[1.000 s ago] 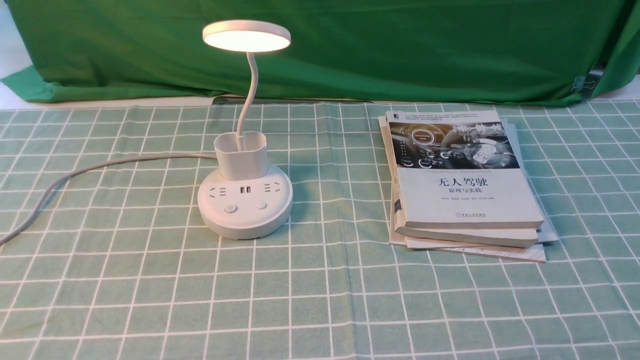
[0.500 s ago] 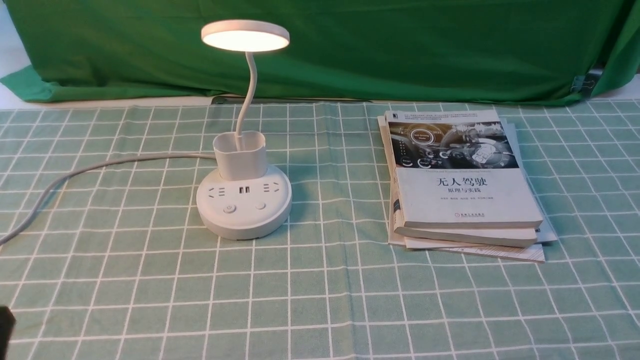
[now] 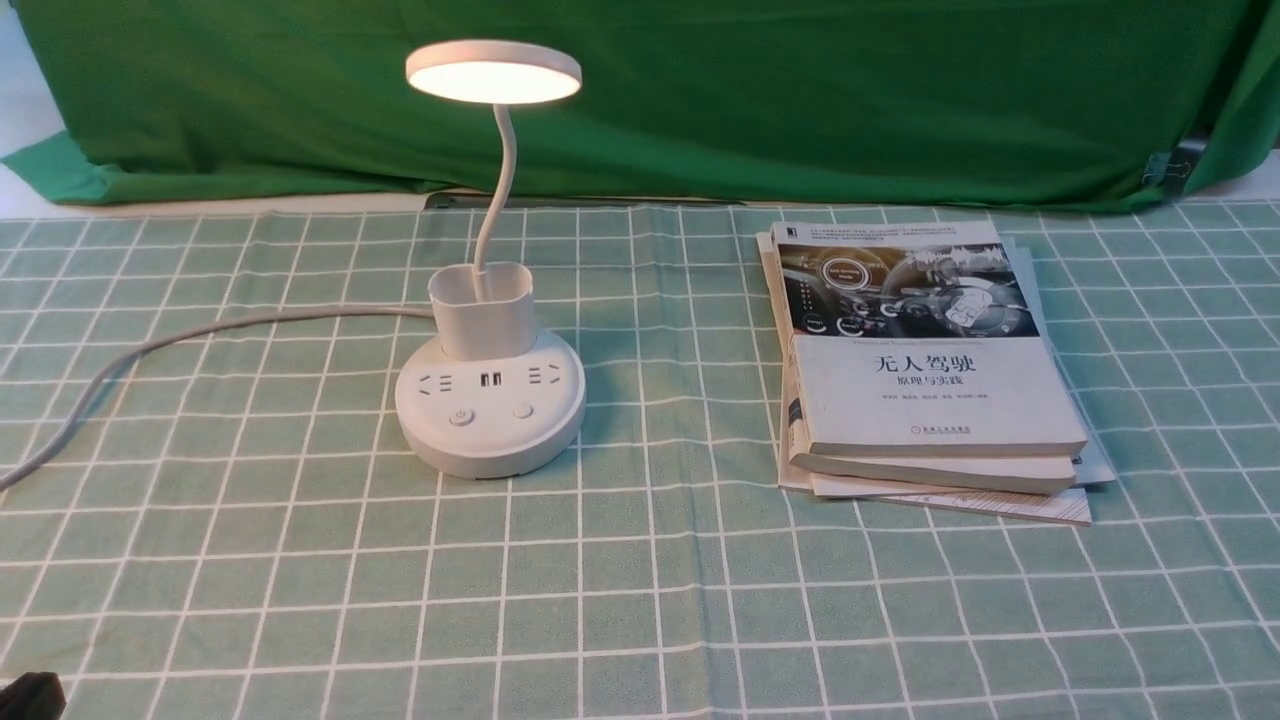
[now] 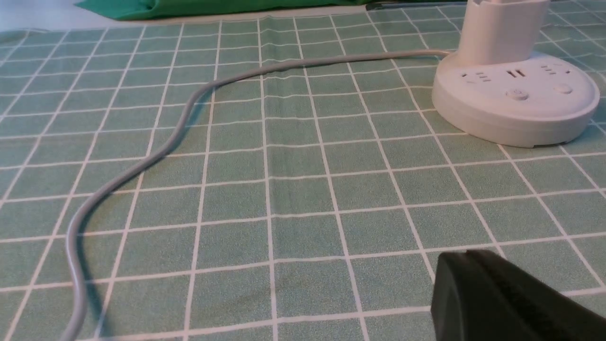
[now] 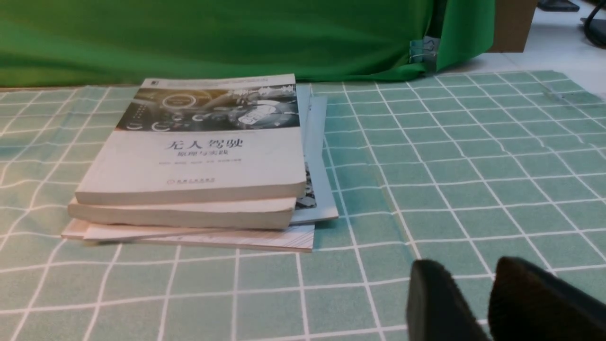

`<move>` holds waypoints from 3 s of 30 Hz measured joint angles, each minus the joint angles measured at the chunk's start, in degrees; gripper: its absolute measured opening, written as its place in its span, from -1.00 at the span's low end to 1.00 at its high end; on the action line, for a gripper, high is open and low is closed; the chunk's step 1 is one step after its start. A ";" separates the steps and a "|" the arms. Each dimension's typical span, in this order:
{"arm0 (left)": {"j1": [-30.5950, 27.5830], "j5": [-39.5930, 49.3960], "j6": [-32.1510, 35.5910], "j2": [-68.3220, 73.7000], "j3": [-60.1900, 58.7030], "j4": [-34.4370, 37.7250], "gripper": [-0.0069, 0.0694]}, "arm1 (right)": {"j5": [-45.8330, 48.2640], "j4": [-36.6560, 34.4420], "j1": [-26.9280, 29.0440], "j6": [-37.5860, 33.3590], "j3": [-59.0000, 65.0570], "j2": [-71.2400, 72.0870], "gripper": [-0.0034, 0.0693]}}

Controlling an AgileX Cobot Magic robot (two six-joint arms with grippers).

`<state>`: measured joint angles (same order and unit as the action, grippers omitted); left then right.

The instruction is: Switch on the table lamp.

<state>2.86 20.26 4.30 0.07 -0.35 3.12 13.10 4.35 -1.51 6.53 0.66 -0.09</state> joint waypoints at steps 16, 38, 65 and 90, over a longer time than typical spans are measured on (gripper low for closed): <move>0.11 -11.16 0.01 -0.21 -0.05 -0.05 -0.81 | 0.04 0.00 0.00 0.00 0.00 0.00 -0.24; 0.11 -6.80 0.01 -0.21 -0.05 -1.88 -0.81 | 0.04 0.00 0.00 0.00 0.00 0.00 -0.24; 0.11 -6.86 0.08 -0.21 -0.05 -7.27 -0.81 | 0.01 0.00 0.00 0.00 0.00 0.00 -0.24; 0.11 -5.04 -10.91 -0.21 -0.05 -3.83 -0.83 | 0.08 0.00 0.00 0.00 0.00 0.00 -0.24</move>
<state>2.97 15.22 -6.61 -0.14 -0.39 -0.71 13.18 4.35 -1.51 6.53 0.66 -0.09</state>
